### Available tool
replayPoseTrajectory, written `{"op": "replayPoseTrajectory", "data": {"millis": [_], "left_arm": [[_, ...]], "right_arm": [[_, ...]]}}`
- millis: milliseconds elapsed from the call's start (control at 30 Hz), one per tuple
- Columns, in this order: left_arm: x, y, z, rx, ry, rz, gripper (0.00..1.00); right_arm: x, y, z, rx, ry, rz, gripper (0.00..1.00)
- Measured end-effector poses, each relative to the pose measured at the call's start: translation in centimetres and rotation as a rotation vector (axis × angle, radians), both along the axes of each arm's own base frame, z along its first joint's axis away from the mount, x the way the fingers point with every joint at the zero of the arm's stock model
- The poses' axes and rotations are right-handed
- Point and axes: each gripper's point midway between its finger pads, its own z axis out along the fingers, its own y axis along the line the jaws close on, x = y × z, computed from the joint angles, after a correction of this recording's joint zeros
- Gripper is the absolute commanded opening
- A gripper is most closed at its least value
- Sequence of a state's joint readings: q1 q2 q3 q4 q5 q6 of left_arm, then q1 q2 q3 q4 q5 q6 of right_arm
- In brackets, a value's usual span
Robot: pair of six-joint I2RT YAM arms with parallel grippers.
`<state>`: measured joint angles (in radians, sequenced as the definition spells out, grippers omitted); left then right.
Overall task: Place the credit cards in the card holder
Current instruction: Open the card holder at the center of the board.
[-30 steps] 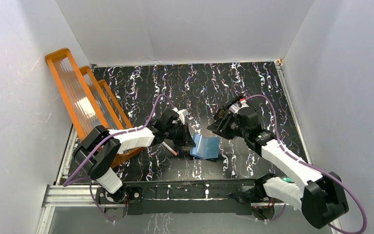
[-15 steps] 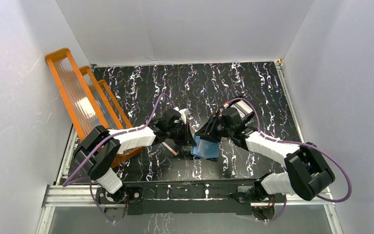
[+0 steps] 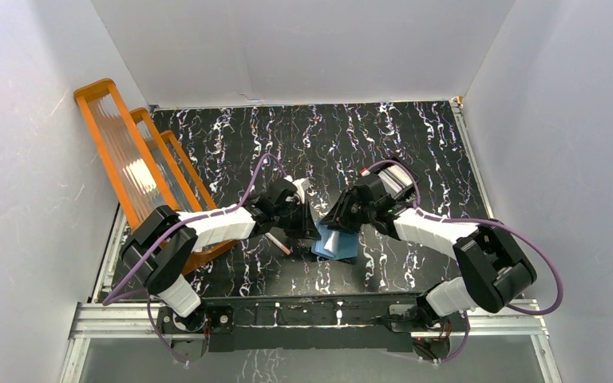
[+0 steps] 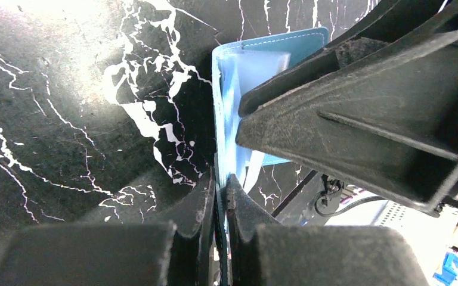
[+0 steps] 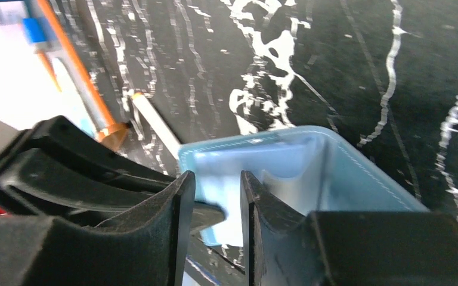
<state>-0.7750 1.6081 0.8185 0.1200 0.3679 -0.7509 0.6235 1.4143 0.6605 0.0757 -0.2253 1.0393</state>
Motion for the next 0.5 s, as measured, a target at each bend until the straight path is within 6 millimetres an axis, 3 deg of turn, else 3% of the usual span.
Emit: {"op": "replayPoseTrajectory", "data": {"millis": [500], "left_arm": [[0.7, 1.4, -1.3, 0.086, -0.021, 0.057, 0.00]], "right_arm": [[-2.8, -5.7, -5.3, -0.309, 0.013, 0.050, 0.28]]}}
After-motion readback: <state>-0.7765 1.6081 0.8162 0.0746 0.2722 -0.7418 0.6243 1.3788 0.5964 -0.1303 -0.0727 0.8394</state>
